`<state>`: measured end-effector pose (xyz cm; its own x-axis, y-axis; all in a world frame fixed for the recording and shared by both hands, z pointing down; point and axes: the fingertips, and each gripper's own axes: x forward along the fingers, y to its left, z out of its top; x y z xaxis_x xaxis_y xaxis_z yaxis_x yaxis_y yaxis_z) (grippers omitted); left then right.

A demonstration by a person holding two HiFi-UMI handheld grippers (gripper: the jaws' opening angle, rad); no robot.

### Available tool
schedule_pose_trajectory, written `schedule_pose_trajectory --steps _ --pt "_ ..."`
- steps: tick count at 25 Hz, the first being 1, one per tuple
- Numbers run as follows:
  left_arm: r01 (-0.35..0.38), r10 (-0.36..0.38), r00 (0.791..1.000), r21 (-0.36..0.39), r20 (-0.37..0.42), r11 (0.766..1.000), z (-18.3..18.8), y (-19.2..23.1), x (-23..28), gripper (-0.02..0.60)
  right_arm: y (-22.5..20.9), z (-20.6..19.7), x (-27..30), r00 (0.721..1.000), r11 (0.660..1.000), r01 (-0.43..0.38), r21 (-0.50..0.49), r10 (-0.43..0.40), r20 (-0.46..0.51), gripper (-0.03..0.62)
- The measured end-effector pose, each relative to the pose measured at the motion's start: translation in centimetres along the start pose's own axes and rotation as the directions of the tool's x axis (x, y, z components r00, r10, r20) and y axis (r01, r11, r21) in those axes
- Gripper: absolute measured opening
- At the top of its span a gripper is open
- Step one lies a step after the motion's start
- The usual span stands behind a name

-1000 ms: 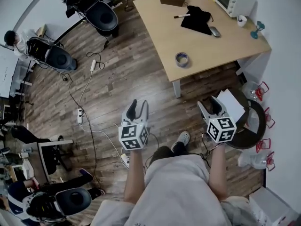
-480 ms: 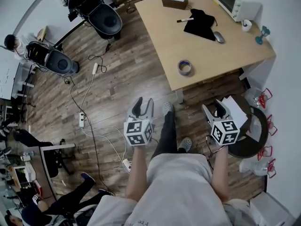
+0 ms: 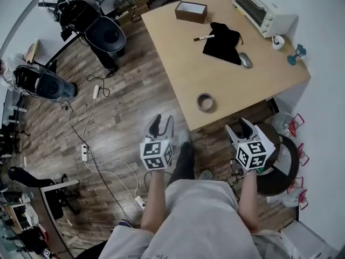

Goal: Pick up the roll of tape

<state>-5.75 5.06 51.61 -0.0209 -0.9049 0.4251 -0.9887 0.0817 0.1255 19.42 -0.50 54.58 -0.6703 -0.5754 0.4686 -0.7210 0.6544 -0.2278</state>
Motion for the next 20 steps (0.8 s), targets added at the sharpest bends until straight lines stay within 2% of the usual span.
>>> schedule_pose_trajectory --steps 9,16,20 --pt "0.065 -0.065 0.998 -0.001 -0.023 0.998 3.6 3.5 8.0 0.166 -0.7 3.4 9.3 0.994 0.999 -0.024 -0.046 0.019 -0.104 0.253" --pt "0.154 -0.153 0.986 0.015 -0.06 0.988 5.0 4.9 12.2 0.166 -1.5 1.9 14.9 0.971 0.996 -0.053 -0.069 0.036 -0.237 0.253" --pt "0.209 -0.207 0.975 0.022 -0.075 0.978 5.3 5.6 14.4 0.166 -1.6 1.0 17.2 0.957 0.996 -0.039 -0.078 0.015 -0.29 0.252"
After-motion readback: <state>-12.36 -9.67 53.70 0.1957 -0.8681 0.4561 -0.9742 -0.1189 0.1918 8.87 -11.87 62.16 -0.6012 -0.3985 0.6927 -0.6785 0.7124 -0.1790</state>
